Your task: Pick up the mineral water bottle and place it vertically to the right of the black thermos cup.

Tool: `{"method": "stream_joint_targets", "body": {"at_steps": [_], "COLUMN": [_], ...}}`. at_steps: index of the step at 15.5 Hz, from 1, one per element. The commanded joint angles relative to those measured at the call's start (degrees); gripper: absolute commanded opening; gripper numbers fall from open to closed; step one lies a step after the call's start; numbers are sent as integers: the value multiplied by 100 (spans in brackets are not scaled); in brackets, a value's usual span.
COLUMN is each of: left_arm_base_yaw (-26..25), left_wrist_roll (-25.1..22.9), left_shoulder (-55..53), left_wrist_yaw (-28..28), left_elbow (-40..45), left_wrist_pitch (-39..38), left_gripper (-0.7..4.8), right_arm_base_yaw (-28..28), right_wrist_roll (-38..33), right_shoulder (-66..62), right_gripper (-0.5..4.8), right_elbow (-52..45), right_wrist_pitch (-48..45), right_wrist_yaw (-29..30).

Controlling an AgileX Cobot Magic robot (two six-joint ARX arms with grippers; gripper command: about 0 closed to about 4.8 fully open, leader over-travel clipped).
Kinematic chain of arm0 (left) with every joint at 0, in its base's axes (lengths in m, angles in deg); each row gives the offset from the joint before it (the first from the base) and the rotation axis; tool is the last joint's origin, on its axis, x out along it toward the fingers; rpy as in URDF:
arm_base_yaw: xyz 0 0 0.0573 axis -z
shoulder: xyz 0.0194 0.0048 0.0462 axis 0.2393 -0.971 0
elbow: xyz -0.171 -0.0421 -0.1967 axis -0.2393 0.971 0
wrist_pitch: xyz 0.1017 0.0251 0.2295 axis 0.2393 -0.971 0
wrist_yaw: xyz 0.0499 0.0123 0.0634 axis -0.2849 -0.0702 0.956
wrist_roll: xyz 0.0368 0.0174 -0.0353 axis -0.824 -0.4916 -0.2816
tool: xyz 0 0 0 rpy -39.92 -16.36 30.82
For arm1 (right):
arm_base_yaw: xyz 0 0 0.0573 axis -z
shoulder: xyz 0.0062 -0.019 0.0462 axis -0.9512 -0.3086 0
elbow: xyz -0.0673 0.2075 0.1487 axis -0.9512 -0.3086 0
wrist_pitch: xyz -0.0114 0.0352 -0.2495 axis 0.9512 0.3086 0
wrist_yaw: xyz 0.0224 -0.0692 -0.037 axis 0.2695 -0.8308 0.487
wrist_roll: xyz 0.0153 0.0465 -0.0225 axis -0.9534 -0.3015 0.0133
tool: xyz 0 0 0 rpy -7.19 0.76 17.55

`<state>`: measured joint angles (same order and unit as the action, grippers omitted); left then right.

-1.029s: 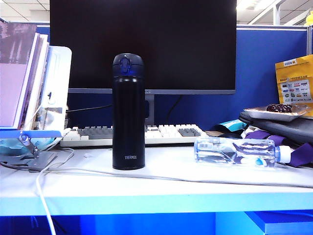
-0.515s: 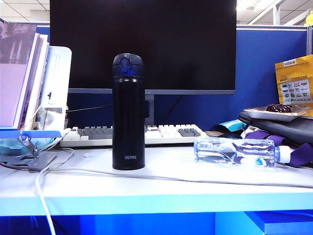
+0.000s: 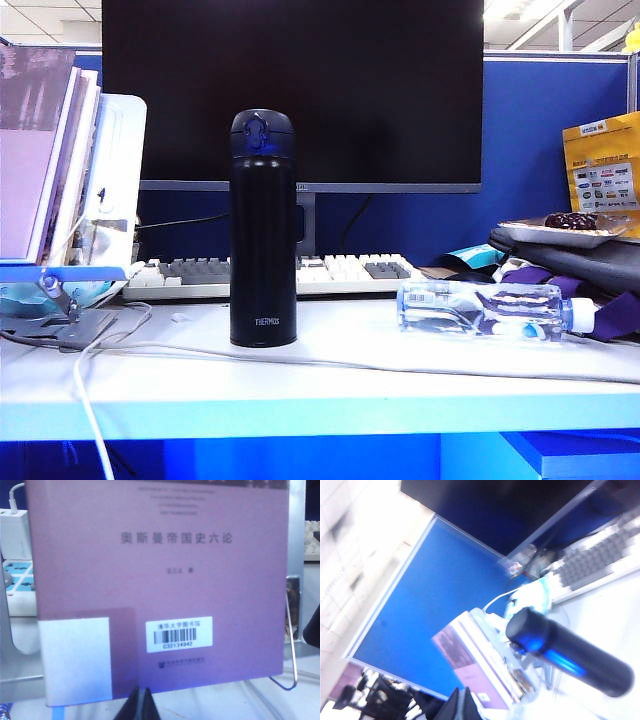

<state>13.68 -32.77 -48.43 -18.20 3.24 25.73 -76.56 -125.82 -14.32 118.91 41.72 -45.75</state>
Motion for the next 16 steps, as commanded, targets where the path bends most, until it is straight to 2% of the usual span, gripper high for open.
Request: {"method": "stream_joint_targets", "body": {"at_steps": [1,2,3,4,5,6,8,11,14,16], "left_arm_base_yaw": [0,0,0,0,0,0,0,0,0,0], "left_wrist_roll": [-11,-11,-11,-11,-11,-11,-11,-11,-11,-11], "left_shoulder": [17,17,17,17,17,17,17,17,17,17], "left_wrist_yaw": [-28,-28,-28,-28,-26,-26,-26,-28,-26,-26], "left_elbow": [2,2,2,2,2,2,2,2,2,2], "left_wrist_pitch": [-68,-70,-68,-68,-68,-68,-68,-68,-68,-68], "left_gripper": [-5,-5,-5,-5,-5,-5,-5,-5,-5,-5], "right_arm_base_yaw": [11,13,11,7,7,7,4,2,-68,-70], "right_wrist_roll": [-378,-435,-468,-487,-575,-713,-1368,-1932,-2332,-2369], "right_shoulder": [-216,-308,-417,-627,-863,-1099,-1633,-2081,-2275,-2380], "right_gripper": [-1,8,62,197,384,479,479,479,479,479], "right_elbow": [22,24,24,24,24,24,26,28,28,28], "right_wrist_pitch": [391,717,970,1088,1025,894,708,649,601,647], "right_wrist_yaw": [-1338,-1880,-2238,-2450,-2551,-2566,-2583,-2706,-3342,-3381]}}
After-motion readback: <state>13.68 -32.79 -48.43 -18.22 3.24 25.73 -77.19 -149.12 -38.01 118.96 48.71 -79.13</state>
